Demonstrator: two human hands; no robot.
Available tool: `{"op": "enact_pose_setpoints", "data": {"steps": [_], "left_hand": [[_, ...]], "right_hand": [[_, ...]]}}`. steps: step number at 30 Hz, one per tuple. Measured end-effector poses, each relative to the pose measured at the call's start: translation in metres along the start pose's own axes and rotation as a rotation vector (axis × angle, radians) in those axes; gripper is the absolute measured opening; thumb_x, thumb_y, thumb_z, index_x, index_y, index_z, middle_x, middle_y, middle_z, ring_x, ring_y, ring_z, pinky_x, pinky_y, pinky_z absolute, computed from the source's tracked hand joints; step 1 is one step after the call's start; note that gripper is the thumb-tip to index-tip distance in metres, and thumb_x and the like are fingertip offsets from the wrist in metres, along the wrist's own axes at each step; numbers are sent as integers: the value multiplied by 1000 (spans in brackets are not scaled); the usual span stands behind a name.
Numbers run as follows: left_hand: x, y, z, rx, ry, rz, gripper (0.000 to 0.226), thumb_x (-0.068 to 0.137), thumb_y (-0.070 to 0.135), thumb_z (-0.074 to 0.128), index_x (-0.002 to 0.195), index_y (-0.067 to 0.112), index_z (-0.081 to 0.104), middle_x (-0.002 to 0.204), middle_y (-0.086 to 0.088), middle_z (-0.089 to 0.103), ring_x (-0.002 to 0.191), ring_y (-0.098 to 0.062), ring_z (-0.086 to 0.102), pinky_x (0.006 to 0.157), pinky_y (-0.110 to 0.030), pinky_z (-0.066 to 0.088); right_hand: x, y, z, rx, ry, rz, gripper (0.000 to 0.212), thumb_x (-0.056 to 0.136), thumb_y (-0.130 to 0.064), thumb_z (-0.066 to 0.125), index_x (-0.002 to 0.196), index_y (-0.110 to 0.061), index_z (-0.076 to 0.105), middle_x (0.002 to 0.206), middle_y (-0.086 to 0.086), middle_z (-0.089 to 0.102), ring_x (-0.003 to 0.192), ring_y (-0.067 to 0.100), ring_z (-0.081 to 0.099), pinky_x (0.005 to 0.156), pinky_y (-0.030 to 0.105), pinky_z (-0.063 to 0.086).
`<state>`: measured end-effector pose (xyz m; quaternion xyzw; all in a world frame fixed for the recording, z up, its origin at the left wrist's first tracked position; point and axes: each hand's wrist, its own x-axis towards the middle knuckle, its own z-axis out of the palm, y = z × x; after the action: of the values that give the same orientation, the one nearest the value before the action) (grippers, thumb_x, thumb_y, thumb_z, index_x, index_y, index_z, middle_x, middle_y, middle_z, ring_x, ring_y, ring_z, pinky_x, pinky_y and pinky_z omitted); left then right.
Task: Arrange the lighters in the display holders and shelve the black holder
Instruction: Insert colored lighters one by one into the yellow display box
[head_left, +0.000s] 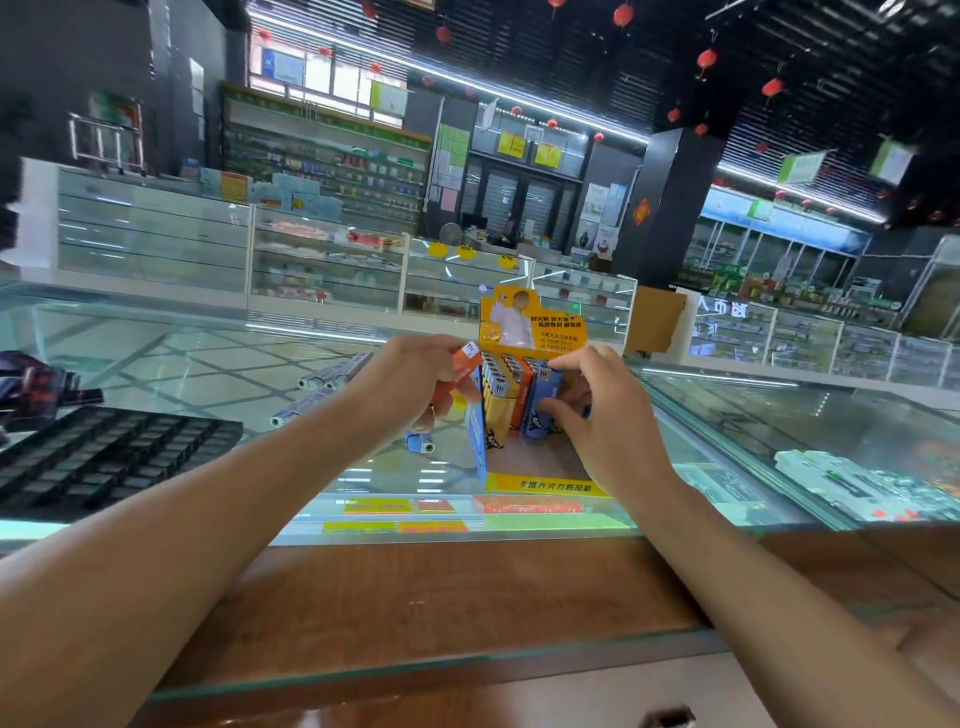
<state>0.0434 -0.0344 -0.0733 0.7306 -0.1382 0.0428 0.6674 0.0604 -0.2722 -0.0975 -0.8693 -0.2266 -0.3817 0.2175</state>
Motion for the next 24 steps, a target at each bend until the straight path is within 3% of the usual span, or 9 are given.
{"op": "enact_pose_setpoints", "data": {"steps": [3,5,9,12,14,17,21,24], "left_hand": [[2,-2,-1,-2,64,35,26,104,-1,49,125,14,55,88,-4,79,60,-18,59,47,-25,43],[1,-2,-1,20,88,80,21,105,0,53,122,13,51,97,-1,79,76,-20,71,58,-22,54],[0,-5,-4,31,102,144,20,102,-6,55,109,10,63,108,-13,75,91,-27,78,81,-29,64],[-3,-3,-2,29,108,166,18,99,-2,63,102,14,69,105,-22,72,86,-26,77,74,-27,64],[-6,0,-2,76,93,194,12,94,7,73,99,18,73,99,-12,78,87,-22,77,68,-26,62],[-10,3,-1,167,58,224,13,88,15,81,99,20,77,91,4,81,84,-14,76,62,-27,59],[-12,3,6,138,26,228,16,84,9,85,96,15,76,87,2,81,78,-12,76,59,-22,55],[-10,3,3,140,5,235,16,82,8,86,94,14,76,89,0,81,80,-16,77,63,-26,58]], "right_hand": [[0,1,0,7,17,-33,33,88,-12,83,113,-19,64,111,-2,59,85,15,65,79,42,59],[0,2,-1,42,44,-28,26,89,-10,81,109,-18,66,110,-2,59,82,10,67,79,36,60],[1,4,0,-1,61,-37,14,91,-16,80,98,-16,68,102,-5,56,77,-1,55,76,23,52],[1,3,2,-82,70,-30,13,94,-24,77,99,-19,65,106,-6,55,80,5,54,71,33,54],[0,-2,-1,-73,117,-27,10,100,-32,68,104,-24,65,108,-10,57,79,4,57,68,37,55],[-4,-18,-7,249,106,18,17,108,-37,56,114,-24,65,102,-14,67,89,7,66,77,33,54],[-7,-35,-9,471,19,33,17,102,-27,68,117,-20,67,97,-12,73,91,13,69,80,22,52],[-5,-34,-9,525,43,57,16,99,-22,73,114,-18,69,100,-13,74,92,14,72,81,28,57]]}}
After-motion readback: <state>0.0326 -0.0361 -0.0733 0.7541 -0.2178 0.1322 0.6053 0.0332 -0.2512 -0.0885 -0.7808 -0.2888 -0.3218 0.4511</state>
